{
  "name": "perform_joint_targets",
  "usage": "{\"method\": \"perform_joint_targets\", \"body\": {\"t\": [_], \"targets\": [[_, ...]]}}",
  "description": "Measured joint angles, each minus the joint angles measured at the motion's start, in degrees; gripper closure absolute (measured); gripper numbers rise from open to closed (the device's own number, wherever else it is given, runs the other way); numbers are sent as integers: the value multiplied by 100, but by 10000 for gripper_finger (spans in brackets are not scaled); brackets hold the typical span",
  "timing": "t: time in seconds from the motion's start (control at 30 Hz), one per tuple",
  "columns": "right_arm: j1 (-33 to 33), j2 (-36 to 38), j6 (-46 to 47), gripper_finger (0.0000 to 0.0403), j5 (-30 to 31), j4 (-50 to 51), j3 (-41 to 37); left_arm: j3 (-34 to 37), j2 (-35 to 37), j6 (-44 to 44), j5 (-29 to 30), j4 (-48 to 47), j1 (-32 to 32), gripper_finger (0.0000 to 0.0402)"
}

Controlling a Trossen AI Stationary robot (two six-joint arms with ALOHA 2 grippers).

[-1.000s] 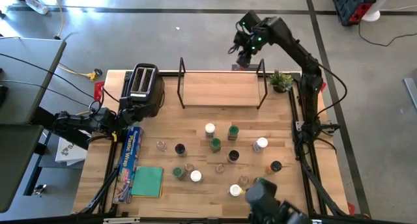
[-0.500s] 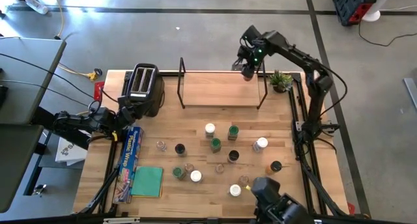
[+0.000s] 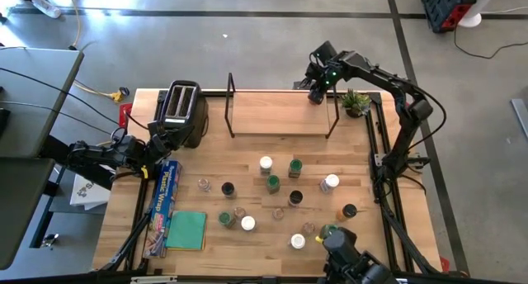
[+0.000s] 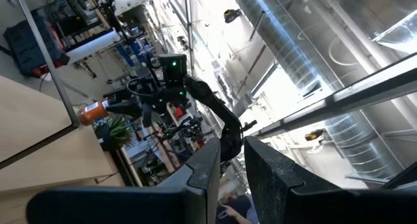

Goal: Shelf spices
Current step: Put the top left black spice bottle on the shelf

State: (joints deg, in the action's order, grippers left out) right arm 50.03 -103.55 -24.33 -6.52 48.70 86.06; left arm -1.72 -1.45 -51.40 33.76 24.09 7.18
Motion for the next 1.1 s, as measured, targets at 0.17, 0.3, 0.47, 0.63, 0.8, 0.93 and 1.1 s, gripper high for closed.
{"method": "perform_joint_targets", "body": {"t": [0.17, 0.3, 0.47, 0.63, 0.8, 0.93, 1.1], "targets": [[83, 0, -9, 220, -3, -69, 0, 0, 0, 0, -2, -4, 0, 337], [137, -2, 31, 220, -59, -60, 0, 0, 0, 0, -4, -3, 0, 337], [137, -5, 170, 214, -76, -58, 0, 0, 0, -1, -8, -4, 0, 337], [137, -7, 285, 166, -86, -60, 0, 0, 0, 0, -11, -2, 0, 337], [137, -7, 285, 158, -83, -59, 0, 0, 0, -2, -11, -3, 0, 337], [135, -7, 283, 156, 77, -60, 0, 0, 0, -2, -11, -2, 0, 337], [137, -9, 284, 154, 339, 121, 70, 0, 0, -2, -11, -4, 0, 337]]}}
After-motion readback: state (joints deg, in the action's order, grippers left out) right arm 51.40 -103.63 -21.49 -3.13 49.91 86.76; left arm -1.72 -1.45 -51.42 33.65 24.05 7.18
